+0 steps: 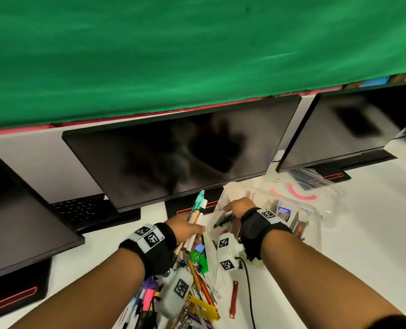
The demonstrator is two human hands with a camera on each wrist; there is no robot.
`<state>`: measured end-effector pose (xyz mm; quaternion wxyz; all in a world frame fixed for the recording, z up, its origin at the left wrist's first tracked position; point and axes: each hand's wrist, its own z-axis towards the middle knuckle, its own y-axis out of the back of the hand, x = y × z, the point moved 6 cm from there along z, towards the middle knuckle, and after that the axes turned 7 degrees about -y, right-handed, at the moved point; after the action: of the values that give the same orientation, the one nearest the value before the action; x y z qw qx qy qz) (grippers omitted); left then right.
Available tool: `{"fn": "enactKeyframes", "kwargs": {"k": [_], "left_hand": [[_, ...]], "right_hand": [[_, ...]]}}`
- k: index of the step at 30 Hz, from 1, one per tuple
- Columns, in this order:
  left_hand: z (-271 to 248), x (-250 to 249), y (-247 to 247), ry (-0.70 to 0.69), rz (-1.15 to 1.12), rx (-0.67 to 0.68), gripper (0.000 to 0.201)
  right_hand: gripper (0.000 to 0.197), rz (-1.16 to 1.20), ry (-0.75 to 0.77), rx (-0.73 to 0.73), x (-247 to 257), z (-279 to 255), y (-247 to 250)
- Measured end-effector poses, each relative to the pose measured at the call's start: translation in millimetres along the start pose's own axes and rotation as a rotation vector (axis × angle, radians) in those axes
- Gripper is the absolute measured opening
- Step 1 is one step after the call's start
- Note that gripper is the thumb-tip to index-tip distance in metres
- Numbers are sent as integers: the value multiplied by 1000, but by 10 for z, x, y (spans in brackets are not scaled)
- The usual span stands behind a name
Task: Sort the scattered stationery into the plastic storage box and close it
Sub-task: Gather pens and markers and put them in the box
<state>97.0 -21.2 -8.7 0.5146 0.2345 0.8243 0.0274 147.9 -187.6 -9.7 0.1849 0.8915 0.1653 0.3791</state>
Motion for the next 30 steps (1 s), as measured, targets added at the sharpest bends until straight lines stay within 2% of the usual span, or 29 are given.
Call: {"fn": "enactKeyframes", "kwargs": {"k": [2, 5, 7, 9, 10, 11, 13, 15, 18, 19, 23, 26, 27, 30], "left_hand": [[100, -133, -117, -4, -26, 11, 20], [276, -259, -313, 20, -42, 18, 21], [433, -323, -440, 39, -14, 12, 18], [575, -361, -545, 52, 55, 8, 10], [651, -385, -601, 50, 82, -1, 16], [692, -425, -635, 57, 112, -13, 15], [753, -483, -699, 76, 158, -45, 9], [810, -520, -742, 89, 200, -64, 24], [899, -524, -779, 45, 458, -18, 59], [882, -536, -774, 30, 524, -16, 63], [826, -576, -675, -76, 518, -50, 49], [678, -477, -479, -145, 265, -83, 26], [594, -408, -345, -156, 243, -119, 17], [354, -100, 28, -167, 384, -199, 14]], "right_hand": [[31, 6, 43, -14, -108, -17, 91], [29, -12, 201, -43, -298, -102, 226], [23, -188, 362, -60, -436, -217, 309], [22, -459, 529, -58, -555, -365, 323], [20, -551, 588, -35, -621, -424, 329], [20, -607, 646, -11, -689, -442, 311], [26, -695, 663, 14, -790, -452, 304], [30, -724, 647, 20, -840, -418, 307], [30, -755, 629, 29, -846, -382, 283], [30, -758, 626, 29, -839, -370, 278], [27, -782, 607, 45, -802, -360, 244], [19, -713, 730, -21, -607, -506, 173], [19, -677, 786, -38, -526, -576, 96], [19, -656, 861, -3, -416, -690, -250]]}}
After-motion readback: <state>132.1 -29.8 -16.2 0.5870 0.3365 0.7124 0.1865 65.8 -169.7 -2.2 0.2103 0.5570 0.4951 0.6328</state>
